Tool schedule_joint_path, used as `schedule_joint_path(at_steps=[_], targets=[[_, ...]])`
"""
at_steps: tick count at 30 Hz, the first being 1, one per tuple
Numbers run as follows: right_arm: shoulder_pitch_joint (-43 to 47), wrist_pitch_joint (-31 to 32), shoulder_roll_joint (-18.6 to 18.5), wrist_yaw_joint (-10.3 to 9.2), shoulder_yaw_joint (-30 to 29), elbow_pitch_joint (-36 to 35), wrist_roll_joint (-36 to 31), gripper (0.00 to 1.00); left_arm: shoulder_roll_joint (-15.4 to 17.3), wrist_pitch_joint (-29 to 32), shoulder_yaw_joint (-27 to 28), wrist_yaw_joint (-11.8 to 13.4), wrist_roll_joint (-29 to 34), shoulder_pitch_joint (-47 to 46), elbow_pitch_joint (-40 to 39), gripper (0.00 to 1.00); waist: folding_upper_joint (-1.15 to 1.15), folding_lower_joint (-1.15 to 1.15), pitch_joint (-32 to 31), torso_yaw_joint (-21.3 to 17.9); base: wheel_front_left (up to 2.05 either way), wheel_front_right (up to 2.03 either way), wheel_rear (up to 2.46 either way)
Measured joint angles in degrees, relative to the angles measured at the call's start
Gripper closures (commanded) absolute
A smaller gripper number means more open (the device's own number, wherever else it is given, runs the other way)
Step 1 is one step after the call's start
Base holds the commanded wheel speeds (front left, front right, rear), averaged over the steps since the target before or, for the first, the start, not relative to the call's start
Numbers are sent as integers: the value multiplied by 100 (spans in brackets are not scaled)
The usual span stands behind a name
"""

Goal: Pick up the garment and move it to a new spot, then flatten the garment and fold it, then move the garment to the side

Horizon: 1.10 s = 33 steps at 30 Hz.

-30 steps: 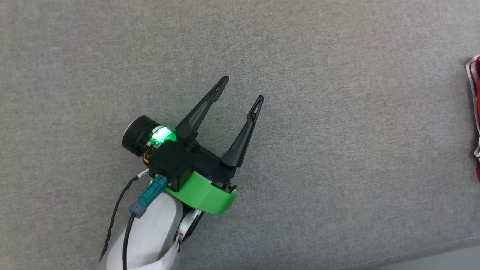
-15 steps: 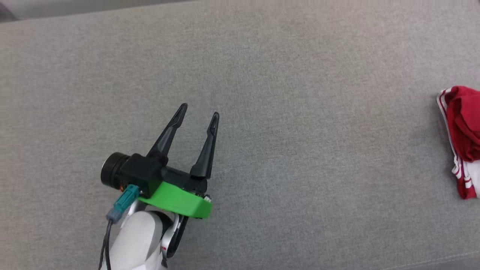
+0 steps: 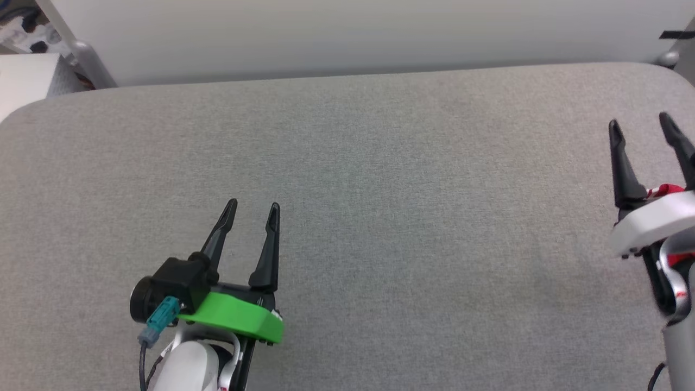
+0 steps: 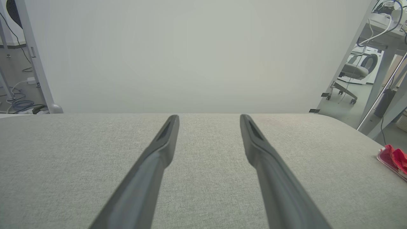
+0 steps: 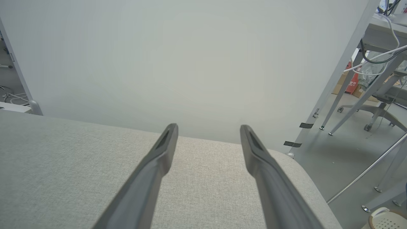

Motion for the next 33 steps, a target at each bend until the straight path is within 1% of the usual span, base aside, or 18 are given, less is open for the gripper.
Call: schedule_joint_path(at_steps=[1,5,7,8,9,15,20,33], targets=[[336,-158,216,0,-58,-140,8,0,-47,0,85,0,-1,87,15,0,0,0,-108,85,0,0,0],[844,-445,723,0,-224,-291,23,0,-74,0,133,0,1,178,54,0,0,0,-246,241,0,0,0],[1057,-606,894,-1,-236,-344,-21,0,-80,0,147,0,1,216,62,0,0,0,-292,303,0,0,0],[1321,-798,1121,-1,-243,-359,-85,0,-88,0,187,0,2,257,62,0,0,0,-341,363,0,0,0],[1394,-867,1173,-1,-236,-354,-92,0,-91,-1,190,0,3,261,62,0,0,0,-352,377,0,0,0],[1656,-1123,1344,-1,-200,-246,-242,0,-104,0,298,0,20,342,59,0,0,0,-377,400,0,0,0],[1718,-1258,1372,-1,-147,-148,-285,0,-108,0,297,0,19,358,65,0,0,0,-392,393,0,0,0],[1718,-1324,1424,-1,-69,-37,-335,0,-112,0,282,12,18,369,101,0,0,0,-434,419,0,0,0]])
